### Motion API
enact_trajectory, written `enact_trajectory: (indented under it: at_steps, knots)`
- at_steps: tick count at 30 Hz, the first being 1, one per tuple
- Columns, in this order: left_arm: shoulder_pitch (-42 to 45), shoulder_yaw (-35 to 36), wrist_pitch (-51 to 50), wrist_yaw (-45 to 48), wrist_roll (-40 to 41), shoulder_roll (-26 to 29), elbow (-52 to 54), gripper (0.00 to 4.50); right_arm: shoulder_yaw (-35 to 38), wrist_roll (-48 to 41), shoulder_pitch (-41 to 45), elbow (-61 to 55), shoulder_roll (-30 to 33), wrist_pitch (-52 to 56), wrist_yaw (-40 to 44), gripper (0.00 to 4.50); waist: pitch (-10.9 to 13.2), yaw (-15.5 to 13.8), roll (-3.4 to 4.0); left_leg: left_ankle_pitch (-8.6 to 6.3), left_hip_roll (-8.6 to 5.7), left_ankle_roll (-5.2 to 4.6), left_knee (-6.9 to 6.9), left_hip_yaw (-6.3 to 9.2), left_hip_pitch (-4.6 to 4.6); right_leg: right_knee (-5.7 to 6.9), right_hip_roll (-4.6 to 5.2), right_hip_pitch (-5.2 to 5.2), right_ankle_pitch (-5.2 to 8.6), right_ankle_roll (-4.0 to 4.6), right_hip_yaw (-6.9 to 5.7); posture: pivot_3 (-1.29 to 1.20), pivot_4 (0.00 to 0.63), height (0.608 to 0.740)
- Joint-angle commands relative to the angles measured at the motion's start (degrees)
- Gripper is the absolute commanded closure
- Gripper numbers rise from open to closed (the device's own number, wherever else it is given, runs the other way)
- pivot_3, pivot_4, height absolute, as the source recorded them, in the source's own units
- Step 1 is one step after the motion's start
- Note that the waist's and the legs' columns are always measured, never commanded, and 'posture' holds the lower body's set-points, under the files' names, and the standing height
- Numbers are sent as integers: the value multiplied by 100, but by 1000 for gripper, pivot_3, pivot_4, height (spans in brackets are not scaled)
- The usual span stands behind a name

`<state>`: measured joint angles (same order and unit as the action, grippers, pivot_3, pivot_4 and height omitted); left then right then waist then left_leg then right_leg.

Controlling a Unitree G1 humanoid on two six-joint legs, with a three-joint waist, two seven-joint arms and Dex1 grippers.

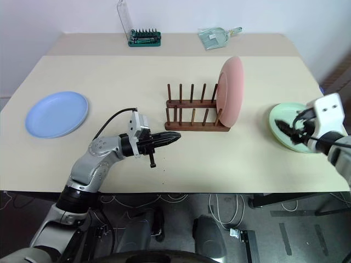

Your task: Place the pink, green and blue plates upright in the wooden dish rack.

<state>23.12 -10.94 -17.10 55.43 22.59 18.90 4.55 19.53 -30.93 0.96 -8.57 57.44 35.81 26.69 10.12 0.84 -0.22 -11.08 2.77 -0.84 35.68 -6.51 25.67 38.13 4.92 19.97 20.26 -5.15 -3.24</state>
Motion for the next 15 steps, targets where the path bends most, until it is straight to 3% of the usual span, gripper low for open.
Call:
enact_trajectory:
  at_steps: [1,6,7,9,14,15]
  knots:
    - [127,-18,64,119,34,-25,-38,4433,-423,690,117,173,30,-275,79,1055,0,-5,0,5,0,8,-1,-1,1,0,-1,2,0,0,1,0,150,732]
    - [130,7,172,133,-25,-29,-103,4433,-866,1229,364,764,-231,-474,131,1055,1,-22,-2,22,-1,36,1,-1,3,-1,-11,2,0,-1,1,0,150,732]
    - [115,13,174,119,-29,-25,-91,4433,-919,1345,429,948,-275,-525,128,1280,1,-22,-2,22,0,36,1,-1,3,-1,-12,2,0,-1,1,0,150,732]
    - [81,30,163,95,-28,-10,-60,4433,-960,1528,566,1265,-350,-593,98,1894,1,-22,-2,22,-1,37,1,-1,3,-1,-12,1,0,-1,1,0,150,732]
    - [30,35,121,35,-20,5,25,4433,-942,1719,702,1425,-450,-654,190,4474,1,-21,-2,22,0,37,3,-1,1,-1,-13,-3,-1,-3,1,0,150,732]
    - [29,34,115,27,-19,6,31,4433,-936,1750,714,1406,-467,-651,197,4474,0,-21,-3,23,0,37,4,-1,1,-1,-13,-4,-1,-3,1,0,150,732]
